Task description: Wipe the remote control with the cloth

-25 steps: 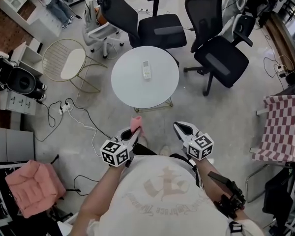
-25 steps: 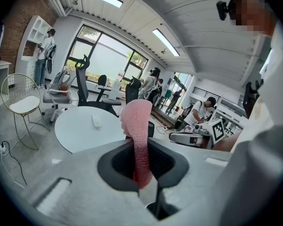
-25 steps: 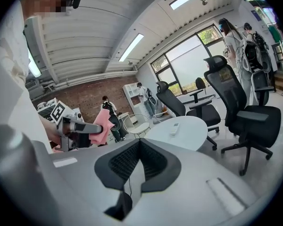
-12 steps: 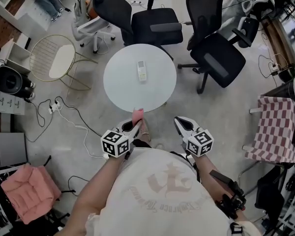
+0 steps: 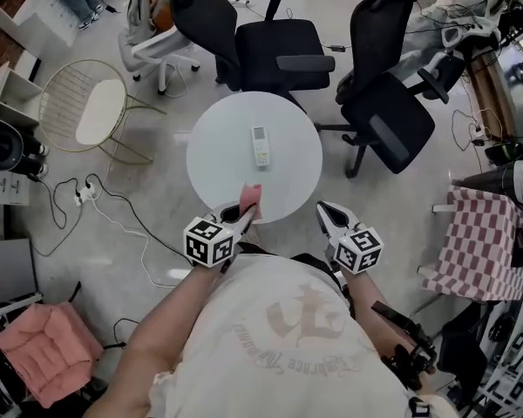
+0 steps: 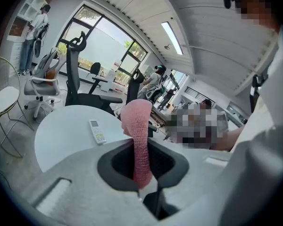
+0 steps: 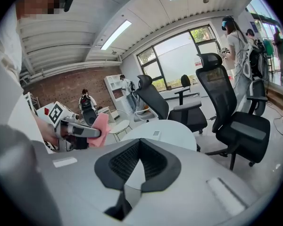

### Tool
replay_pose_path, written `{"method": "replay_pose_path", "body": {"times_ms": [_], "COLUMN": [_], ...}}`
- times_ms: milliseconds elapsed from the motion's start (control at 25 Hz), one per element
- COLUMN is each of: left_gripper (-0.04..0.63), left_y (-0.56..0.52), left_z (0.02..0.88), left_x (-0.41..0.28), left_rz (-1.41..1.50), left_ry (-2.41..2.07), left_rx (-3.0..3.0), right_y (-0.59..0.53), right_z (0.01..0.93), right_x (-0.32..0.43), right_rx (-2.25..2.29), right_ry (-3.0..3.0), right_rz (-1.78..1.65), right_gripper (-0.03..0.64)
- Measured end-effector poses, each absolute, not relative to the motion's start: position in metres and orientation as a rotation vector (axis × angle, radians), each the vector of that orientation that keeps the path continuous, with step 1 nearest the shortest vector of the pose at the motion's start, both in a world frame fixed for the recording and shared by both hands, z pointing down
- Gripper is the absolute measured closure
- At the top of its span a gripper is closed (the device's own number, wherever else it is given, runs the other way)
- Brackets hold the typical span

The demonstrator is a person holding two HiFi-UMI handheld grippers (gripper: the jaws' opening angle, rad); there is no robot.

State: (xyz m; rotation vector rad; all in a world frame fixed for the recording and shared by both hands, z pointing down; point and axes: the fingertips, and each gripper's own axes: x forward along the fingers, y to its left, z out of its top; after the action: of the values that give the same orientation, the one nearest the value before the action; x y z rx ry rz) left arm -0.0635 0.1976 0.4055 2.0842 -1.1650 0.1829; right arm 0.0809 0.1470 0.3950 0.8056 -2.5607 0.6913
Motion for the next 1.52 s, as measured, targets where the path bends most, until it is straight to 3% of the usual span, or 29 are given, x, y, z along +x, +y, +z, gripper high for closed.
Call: {"method": "replay_pose_path", "body": {"times_ms": [480,1520], "left_gripper": [0.563,0.561], "left_y": [0.173,0.071], "left_z": [0.436,0.512], "left_x": [-0.101,-0.100], "left_rz": [0.180,0.374], "left_ry": [-1.195,-1.467], "left_rx": [1.960,1.564], "right_y": [0.092,-0.022], "right_z": [0.415,0.496], "right_x": [0.047,-0.012], "right_rx": [0.733,0.165], "right_ry": [-2.445,-2.424], "right_rz": [0.634,0.728], "right_gripper": [0.612,0.611]}}
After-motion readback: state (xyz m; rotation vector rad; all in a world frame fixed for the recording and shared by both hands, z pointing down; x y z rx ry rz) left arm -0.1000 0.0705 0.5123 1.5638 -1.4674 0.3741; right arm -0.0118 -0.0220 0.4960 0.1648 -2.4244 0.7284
